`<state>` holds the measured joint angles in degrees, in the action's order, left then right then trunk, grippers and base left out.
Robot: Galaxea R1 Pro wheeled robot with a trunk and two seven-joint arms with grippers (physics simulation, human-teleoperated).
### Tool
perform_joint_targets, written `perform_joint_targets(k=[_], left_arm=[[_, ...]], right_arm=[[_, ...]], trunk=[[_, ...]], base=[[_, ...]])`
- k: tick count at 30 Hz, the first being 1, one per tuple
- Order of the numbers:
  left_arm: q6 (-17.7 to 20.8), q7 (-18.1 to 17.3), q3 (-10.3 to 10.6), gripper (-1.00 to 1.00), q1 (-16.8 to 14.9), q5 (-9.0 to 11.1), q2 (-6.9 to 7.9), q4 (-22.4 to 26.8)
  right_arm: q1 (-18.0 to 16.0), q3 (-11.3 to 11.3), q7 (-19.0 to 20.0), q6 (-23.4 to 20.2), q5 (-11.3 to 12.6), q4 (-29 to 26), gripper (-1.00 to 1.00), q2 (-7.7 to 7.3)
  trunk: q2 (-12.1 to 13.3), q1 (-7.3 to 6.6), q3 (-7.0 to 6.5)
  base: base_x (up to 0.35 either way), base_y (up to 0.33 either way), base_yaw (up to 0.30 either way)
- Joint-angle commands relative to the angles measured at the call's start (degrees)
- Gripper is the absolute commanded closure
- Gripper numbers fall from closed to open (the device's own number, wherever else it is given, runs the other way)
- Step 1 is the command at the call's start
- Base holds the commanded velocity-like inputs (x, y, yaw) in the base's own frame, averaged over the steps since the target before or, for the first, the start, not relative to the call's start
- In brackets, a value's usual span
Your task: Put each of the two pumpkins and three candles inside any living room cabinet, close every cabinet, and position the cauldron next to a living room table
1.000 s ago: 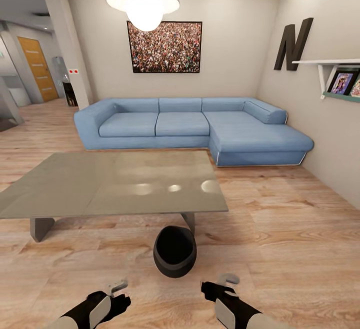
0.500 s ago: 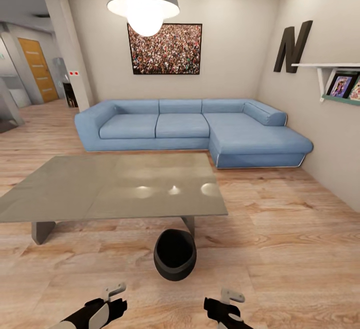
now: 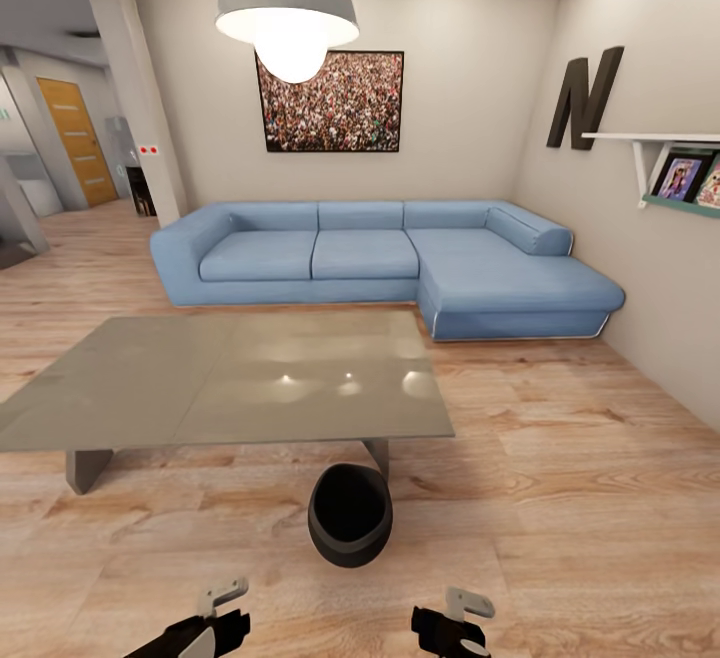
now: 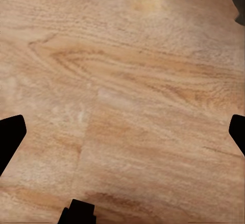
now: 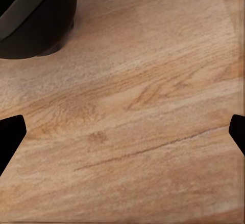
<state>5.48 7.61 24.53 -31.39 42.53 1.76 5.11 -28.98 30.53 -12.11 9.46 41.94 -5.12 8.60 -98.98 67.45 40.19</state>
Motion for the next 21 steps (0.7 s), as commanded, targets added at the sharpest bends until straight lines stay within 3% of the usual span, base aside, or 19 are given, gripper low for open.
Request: perform_joint_targets(k=[1,13,16,21], left_arm=[[0.3,0.3,0.6,-1.0,0.2,0.4,-0.14,0.2],[0.4,0.2,1.0,-1.0,0.8,0.3,-0.95,-1.0],[0.4,0.2,1.7,-1.0,0.9,0.0,-0.98,-1.6],[0.4,0.2,2.0,-1.0,1.2,-2.0,-1.67,-1.8]], right_arm=[[0.0,0.5,-0.2,0.2,0.5,0.2,-1.0,0.01],[0.6,0.4,-0.2,0.9,0.6,0.9,-1.0,0.01],[1.6,0.4,-0.2,2.7,0.6,0.9,-1.0,0.01],[3.3,0.3,-0.3,4.7,0.7,0.9,-1.0,-0.05]], trunk=[[0.4,-0.23,-0.13],[5.2,-2.87,-2.29],[6.4,-3.53,-2.83],[8.4,-4.63,-3.73]], base=[[0.0,0.0,0.0],[0.0,0.0,0.0],[0.0,0.0,0.0],[0.0,0.0,0.0]])
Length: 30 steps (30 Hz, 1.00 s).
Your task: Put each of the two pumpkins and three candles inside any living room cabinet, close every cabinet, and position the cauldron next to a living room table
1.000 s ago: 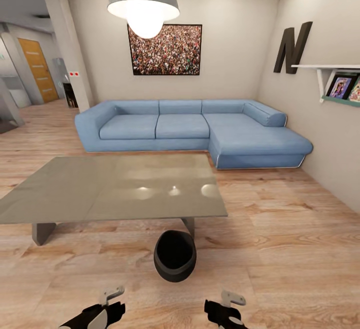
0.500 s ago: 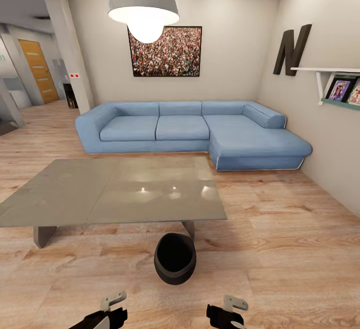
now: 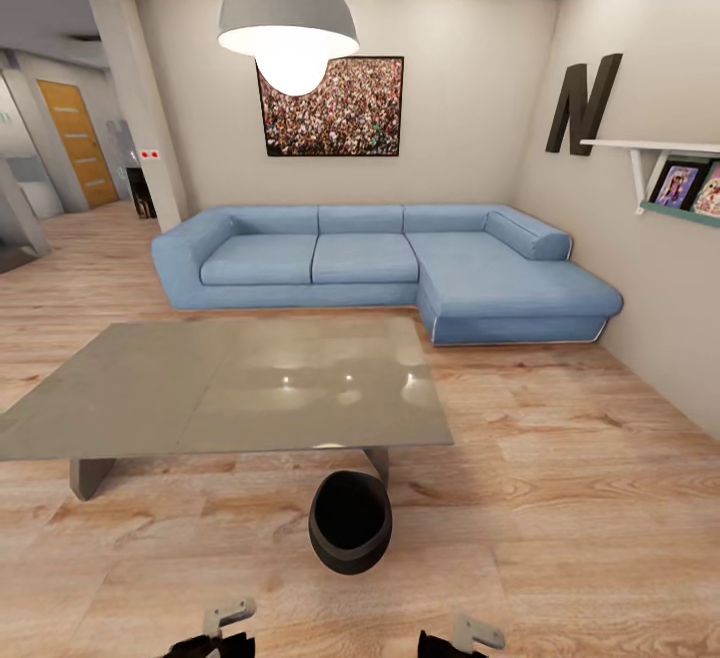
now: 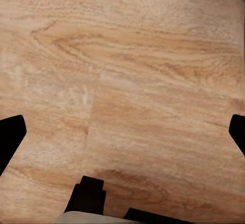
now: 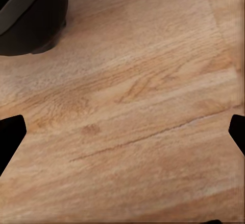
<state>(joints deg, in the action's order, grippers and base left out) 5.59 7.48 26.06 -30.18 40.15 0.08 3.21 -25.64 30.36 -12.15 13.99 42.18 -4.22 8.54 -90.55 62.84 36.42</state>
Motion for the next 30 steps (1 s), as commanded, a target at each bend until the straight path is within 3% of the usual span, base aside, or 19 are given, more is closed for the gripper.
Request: perform_joint_targets(k=[1,17,30], left_arm=[[0.3,0.3,0.5,-1.0,0.1,-0.3,-0.15,0.1],[0.2,0.3,0.6,-1.0,6.0,-4.6,-0.65,0.0],[0.2,0.3,0.7,-1.0,8.8,-5.1,-0.4,0.0]], right_arm=[[0.1,0.5,-0.3,0.2,0.5,0.0,-1.0,0.0],[0.5,0.5,-0.7,0.2,0.4,5.1,-1.0,-0.06],[0.7,0.5,-0.7,0.2,0.4,5.8,-1.0,-0.02]], trunk=[[0.4,-0.23,-0.13],[6.8,-3.75,-3.01],[12.0,-6.6,-5.34]], base=[[0.0,0.0,0.0],[0.0,0.0,0.0],[0.0,0.0,0.0]])
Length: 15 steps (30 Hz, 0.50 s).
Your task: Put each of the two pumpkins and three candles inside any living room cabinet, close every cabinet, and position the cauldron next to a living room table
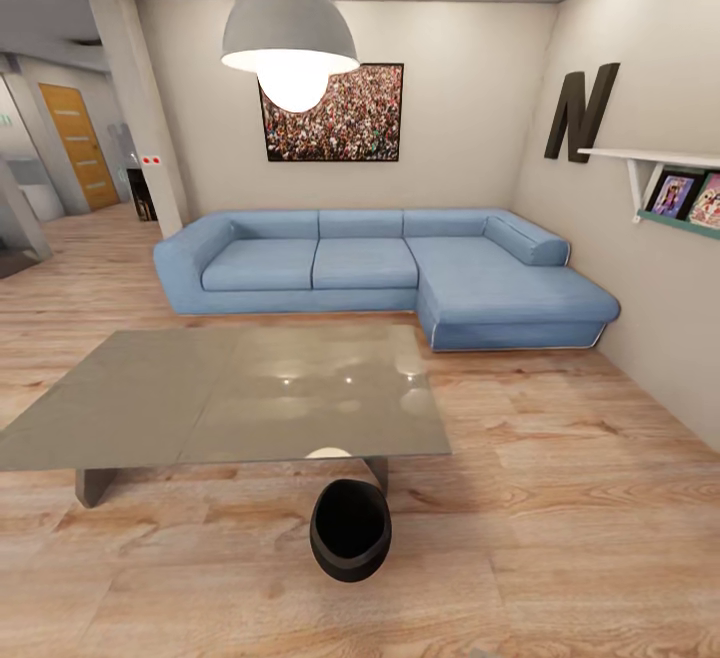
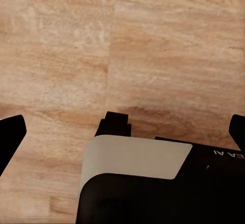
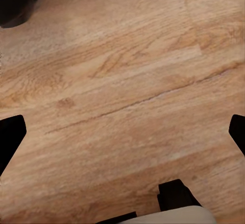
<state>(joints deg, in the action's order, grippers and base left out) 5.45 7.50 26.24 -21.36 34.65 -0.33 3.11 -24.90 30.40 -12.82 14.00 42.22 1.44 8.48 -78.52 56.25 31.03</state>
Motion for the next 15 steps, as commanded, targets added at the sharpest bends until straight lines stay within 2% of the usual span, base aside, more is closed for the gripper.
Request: perform_joint_targets(k=[1,9,15], left_arm=[[0.3,0.3,0.5,-1.0,0.0,0.4,-0.03,0.1],[0.3,0.3,0.5,-1.0,0.4,0.4,0.01,0.1],[0.3,0.3,0.5,-1.0,1.0,0.4,0.14,0.1]], right_arm=[[-0.1,0.5,-0.1,0.2,0.4,0.1,-1.0,0.05],[0.1,0.4,0.0,0.2,0.8,0.3,-1.0,0.0],[1.5,0.4,0.0,0.2,0.8,0.4,-1.0,-0.04]], trunk=[[0.4,-0.23,-0.13],[3.6,-1.99,-1.57],[6.0,-3.3,-2.65]], base=[[0.0,0.0,0.0],[0.0,0.0,0.0],[0.0,0.0,0.0]])
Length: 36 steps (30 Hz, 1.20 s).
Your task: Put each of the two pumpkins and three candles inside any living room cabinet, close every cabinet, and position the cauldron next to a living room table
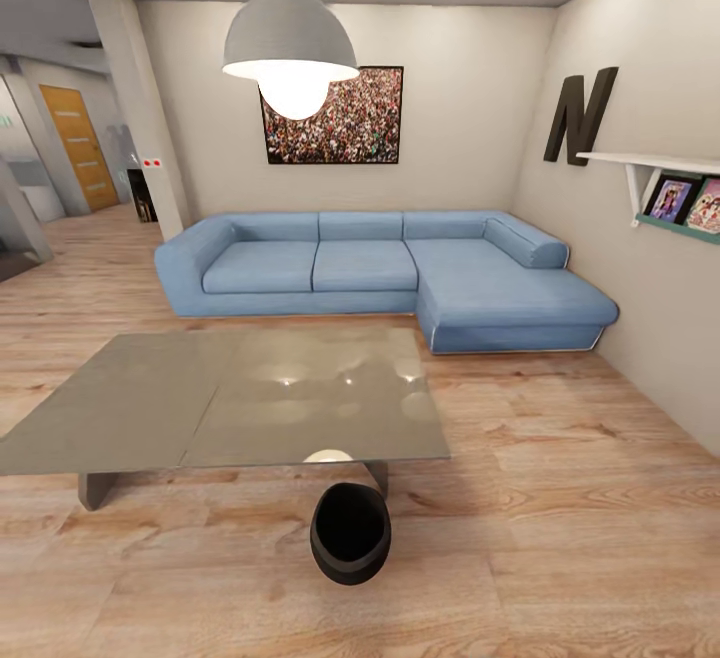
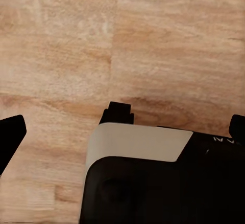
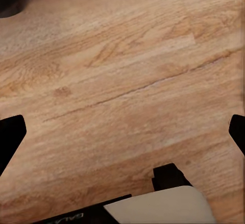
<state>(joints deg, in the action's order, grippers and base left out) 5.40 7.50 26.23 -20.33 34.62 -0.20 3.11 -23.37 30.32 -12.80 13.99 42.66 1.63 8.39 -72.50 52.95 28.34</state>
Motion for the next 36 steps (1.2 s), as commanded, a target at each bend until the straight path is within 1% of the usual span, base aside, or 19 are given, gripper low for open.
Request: perform_joint_targets(k=[1,5,11,19,21,24,36], left_arm=[[0.3,0.3,0.5,-1.0,0.1,0.4,-0.01,0.1],[0.2,0.3,0.5,-1.0,0.4,0.3,-0.02,0.1],[0.2,0.3,0.5,-1.0,0.6,0.3,0.06,0.1],[0.1,0.3,0.5,-1.0,0.7,0.3,0.11,0.1],[0.0,0.3,0.5,-1.0,0.7,-0.1,0.11,0.1],[-0.1,0.3,0.5,-1.0,1.1,-1.4,0.1,0.1],[-0.1,0.3,0.5,-1.0,1.5,-1.7,0.08,0.1]], right_arm=[[0.0,0.5,0.0,0.2,0.4,0.2,-1.0,0.05],[0.4,0.5,0.0,0.2,0.4,0.2,-1.0,0.05],[0.7,0.5,0.0,0.2,0.3,0.2,-1.0,-0.58],[0.7,0.6,0.2,0.2,0.1,0.1,-1.0,-0.65],[0.7,0.6,0.2,0.2,0.1,0.1,-1.0,-0.65],[0.7,0.6,0.2,0.0,0.1,0.1,-1.0,-0.65],[1.0,0.6,0.2,-0.1,0.1,0.2,-1.0,-0.65]], trunk=[[0.4,-0.23,-0.13],[2.0,-1.11,-0.85],[4.4,-2.42,-1.93],[7.6,-4.18,-3.36],[8.4,-4.62,-3.72],[9.6,-5.28,-4.26],[14.4,-7.92,-6.42]], base=[[0.0,0.0,0.0],[0.0,0.0,0.0],[0.0,0.0,0.0],[0.0,0.0,0.0],[0.0,0.0,0.0],[0.0,0.0,0.0],[0.0,0.0,0.0]])
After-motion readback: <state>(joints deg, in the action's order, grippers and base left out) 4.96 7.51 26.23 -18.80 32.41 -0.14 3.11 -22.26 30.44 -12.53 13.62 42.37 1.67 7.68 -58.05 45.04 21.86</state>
